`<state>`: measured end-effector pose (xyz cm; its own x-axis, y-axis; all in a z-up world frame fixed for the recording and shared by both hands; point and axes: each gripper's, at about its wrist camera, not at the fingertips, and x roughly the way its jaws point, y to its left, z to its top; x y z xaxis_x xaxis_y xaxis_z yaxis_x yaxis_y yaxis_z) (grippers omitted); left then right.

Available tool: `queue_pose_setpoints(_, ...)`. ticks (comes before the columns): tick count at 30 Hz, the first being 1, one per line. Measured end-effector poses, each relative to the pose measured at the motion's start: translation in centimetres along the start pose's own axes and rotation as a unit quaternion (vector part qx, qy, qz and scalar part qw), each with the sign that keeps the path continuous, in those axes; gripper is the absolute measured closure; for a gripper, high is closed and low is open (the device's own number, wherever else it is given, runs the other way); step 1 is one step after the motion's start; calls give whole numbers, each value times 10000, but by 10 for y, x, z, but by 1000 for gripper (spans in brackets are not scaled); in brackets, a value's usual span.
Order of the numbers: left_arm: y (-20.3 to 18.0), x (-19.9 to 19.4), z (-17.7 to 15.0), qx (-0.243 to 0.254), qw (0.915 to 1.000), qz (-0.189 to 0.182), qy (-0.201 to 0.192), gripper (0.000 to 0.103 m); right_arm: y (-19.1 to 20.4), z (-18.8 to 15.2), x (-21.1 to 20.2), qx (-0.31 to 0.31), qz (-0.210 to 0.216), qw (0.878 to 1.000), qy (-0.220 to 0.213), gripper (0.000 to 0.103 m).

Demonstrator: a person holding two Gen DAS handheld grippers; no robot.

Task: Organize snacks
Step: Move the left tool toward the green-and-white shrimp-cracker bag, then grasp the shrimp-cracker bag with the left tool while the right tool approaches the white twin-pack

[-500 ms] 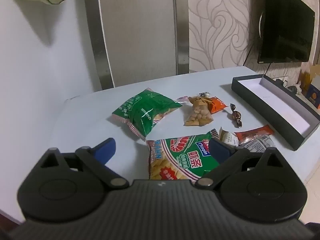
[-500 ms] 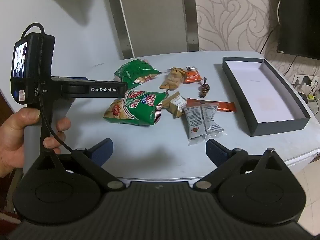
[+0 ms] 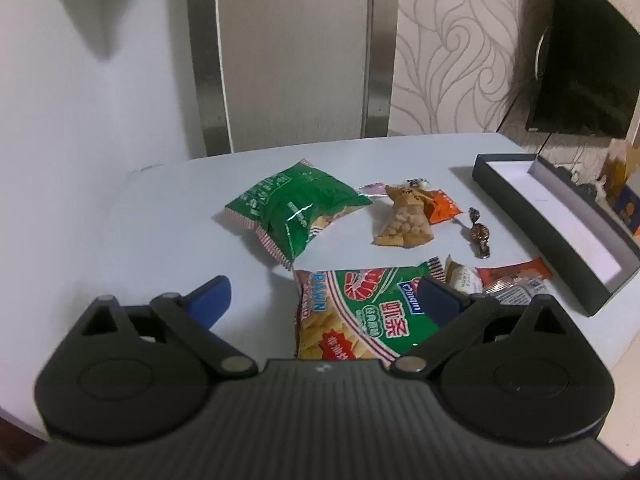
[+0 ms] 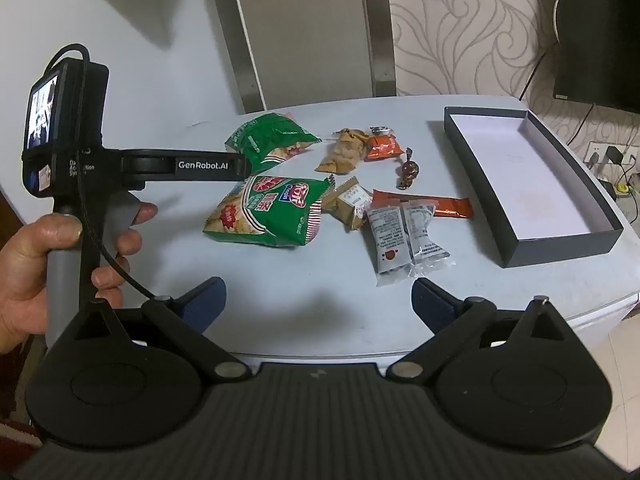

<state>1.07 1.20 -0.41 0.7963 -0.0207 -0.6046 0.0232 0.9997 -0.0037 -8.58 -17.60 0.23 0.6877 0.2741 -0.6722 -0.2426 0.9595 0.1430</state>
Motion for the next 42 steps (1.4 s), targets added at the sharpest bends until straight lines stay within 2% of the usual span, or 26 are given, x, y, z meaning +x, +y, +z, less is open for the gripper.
queue_pose_setpoints(3,3,0,1,-6,9999,-92,-66,2,1,-1,-3,7,-5,10000,4,2)
queue_pose_setpoints(6,6,-4,0,-1,9994,-74,-326,2,-2,-1,-3,21,-9,10000,9,2)
queue_pose_setpoints(11,19,-11,-6,-436,9963,-460,-575,2,-7,-1,-5,82,-52,9999,-27,2)
queue_pose_setpoints(13,19,-14,-8,-489,9958,-452,-626,2,-8,-1,-3,115,-55,9999,-2,2)
queue_pose_setpoints(15,18,-14,-9,-443,9970,-297,-566,2,-7,-1,-2,110,-41,9999,9,2)
queue_pose_setpoints(18,6,-6,-7,103,9996,9,-243,2,-3,1,1,81,-3,10000,26,2)
queue_pose_setpoints(23,3,-8,-12,223,9980,350,-471,2,-2,-1,4,59,65,10000,47,2)
queue_pose_setpoints(25,0,-5,-11,274,9979,339,-484,2,-2,-1,5,62,80,9999,54,2)
queue_pose_setpoints(28,-7,8,-6,161,9996,189,-133,2,-3,-2,7,59,88,9999,77,2)
queue_pose_setpoints(30,-11,16,-7,33,9999,109,-58,2,-4,-3,6,59,86,9999,89,2)
queue_pose_setpoints(35,-33,31,-16,194,9998,-47,60,2,-11,-5,4,106,-1,9999,95,2)
queue_pose_setpoints(42,-51,50,-24,304,9992,-38,251,2,-26,-7,-1,217,-159,9996,100,2)
